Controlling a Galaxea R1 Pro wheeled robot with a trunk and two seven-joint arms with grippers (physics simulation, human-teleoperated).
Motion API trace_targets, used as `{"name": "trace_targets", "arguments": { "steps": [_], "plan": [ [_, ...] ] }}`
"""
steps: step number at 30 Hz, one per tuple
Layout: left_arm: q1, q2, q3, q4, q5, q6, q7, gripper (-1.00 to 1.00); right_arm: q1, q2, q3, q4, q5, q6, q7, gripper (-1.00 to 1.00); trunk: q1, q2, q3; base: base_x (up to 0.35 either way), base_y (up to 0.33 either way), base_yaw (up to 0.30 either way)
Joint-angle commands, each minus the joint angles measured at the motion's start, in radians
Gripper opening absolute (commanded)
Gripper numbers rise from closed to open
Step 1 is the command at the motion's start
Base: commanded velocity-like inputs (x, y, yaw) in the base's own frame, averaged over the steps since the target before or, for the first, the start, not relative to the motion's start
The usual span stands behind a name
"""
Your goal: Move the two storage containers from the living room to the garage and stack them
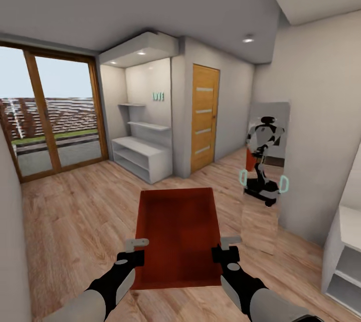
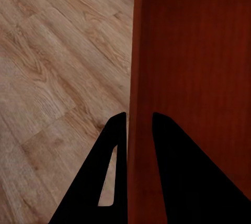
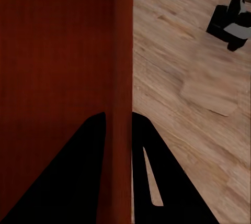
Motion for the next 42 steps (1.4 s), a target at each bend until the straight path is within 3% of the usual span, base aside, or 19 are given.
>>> {"name": "trace_targets", "arguments": {
  "steps": [1, 10, 42],
  "plan": [
    [0.0, 0.02, 0.02, -0.004, -0.004, 0.006, 0.049, -1.0, -0.001, -0.001, -0.044, 0.0, -0.087, -0.007, -0.023, -1.0, 0.001, -0.001, -0.001, 0.321, 0.0, 0.272],
    [0.0, 0.021, 0.02, -0.005, 0.012, 0.006, 0.047, -1.0, -0.002, -0.001, -0.044, 0.0, -0.087, -0.007, -0.023, -1.0, 0.001, -0.001, -0.001, 0.321, 0.0, 0.21],
    [0.0, 0.021, 0.02, -0.007, 0.012, 0.006, 0.048, -1.0, -0.002, -0.001, -0.043, 0.0, -0.087, -0.006, -0.024, -1.0, 0.001, -0.001, -0.001, 0.321, 0.0, 0.004]
  ]
}}
